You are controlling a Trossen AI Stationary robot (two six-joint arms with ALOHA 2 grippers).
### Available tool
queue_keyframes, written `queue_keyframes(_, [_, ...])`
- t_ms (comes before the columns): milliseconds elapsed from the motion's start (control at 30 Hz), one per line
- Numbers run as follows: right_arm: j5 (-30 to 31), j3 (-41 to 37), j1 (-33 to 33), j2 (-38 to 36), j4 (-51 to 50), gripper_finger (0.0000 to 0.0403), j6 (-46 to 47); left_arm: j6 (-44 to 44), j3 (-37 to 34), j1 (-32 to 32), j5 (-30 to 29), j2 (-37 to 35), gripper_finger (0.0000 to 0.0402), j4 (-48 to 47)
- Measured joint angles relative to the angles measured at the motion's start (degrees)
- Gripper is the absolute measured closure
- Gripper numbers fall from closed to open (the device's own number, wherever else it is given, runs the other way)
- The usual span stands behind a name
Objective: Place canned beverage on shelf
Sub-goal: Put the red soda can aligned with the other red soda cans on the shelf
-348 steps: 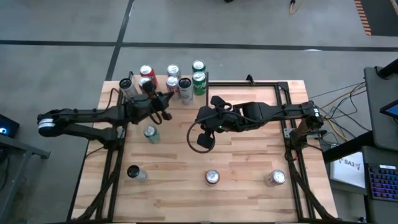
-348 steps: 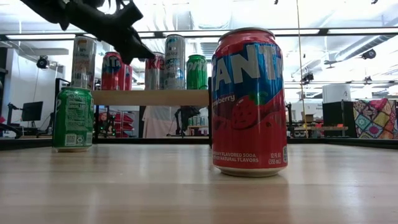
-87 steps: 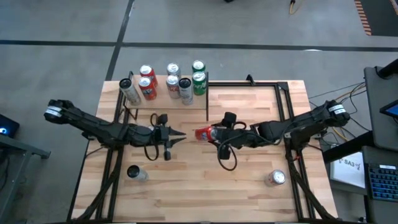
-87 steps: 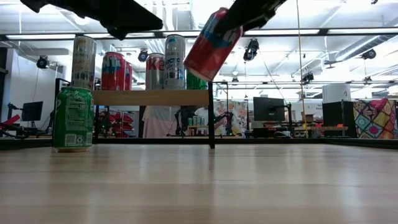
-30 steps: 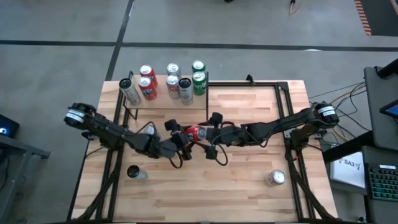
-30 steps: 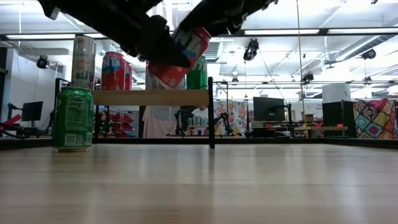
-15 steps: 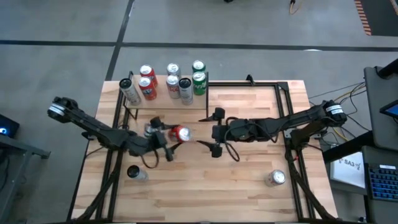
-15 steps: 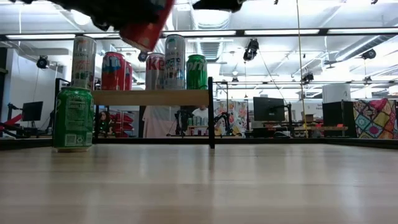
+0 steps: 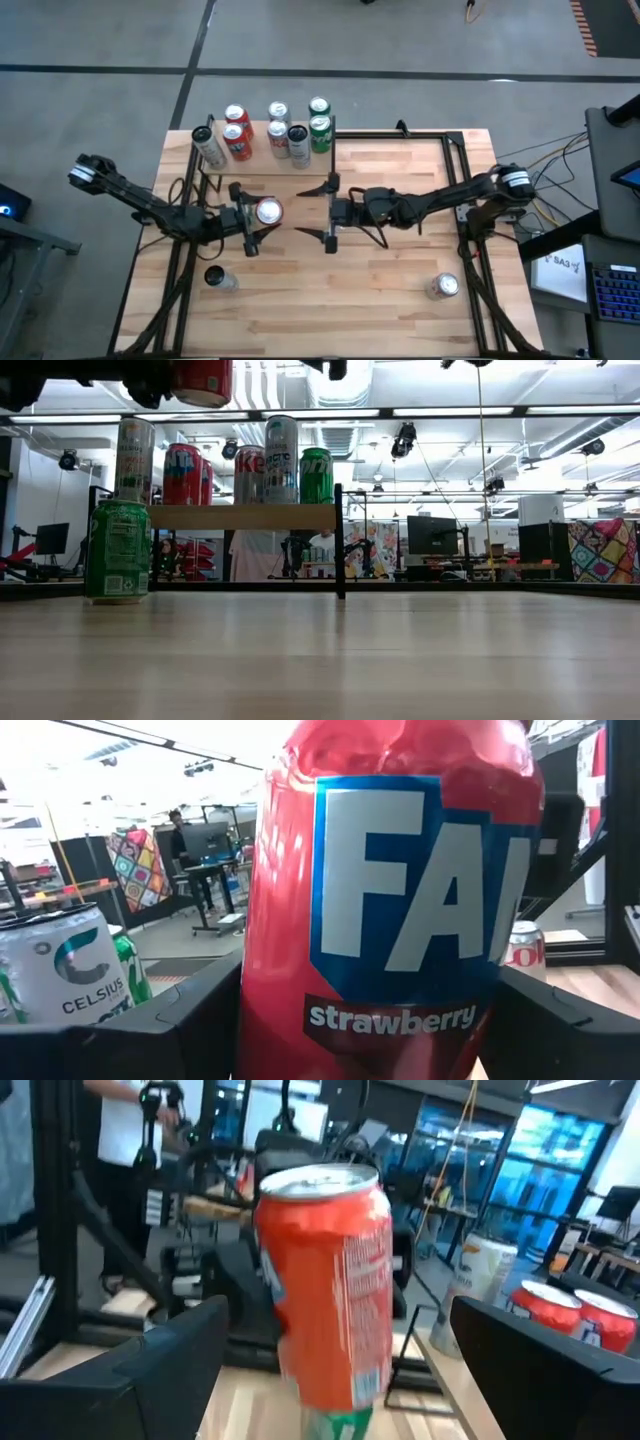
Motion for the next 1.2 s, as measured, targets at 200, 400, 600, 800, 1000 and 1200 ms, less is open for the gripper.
queue_keyframes(200, [0.0, 4.2, -0.2, 5.4, 3.4, 0.0035, -0.4, 0.2, -0.1, 0.0, -0.6, -0.2, 0.0110, -0.1])
queue_keyframes(400, [0.1, 9.4, -0.5, 10.1, 3.6, 0.0035, 0.0, 0.2, -0.1, 0.0, -1.6, -0.1, 0.0110, 0.0])
queue_keyframes(600, [0.2, 13.9, -0.8, 13.5, 3.5, 0.0035, 0.0, 0.2, -0.1, 0.0, -1.9, 0.0, 0.0110, -0.1])
queue_keyframes(800, [0.4, 15.3, -1.1, 14.1, 3.5, 0.0052, -0.1, 0.2, -0.1, 0.0, -1.9, 0.1, 0.0110, -0.4])
queue_keyframes(1000, [0.0, 15.4, -1.3, 14.1, 3.1, 0.0113, -1.4, 0.2, -0.1, 0.0, -2.0, 0.2, 0.0091, -0.4])
queue_keyframes(1200, [-0.1, 15.4, -1.4, 14.1, 3.1, 0.0125, -1.5, 0.2, -0.1, 0.0, -2.0, 0.2, 0.0085, -0.4])
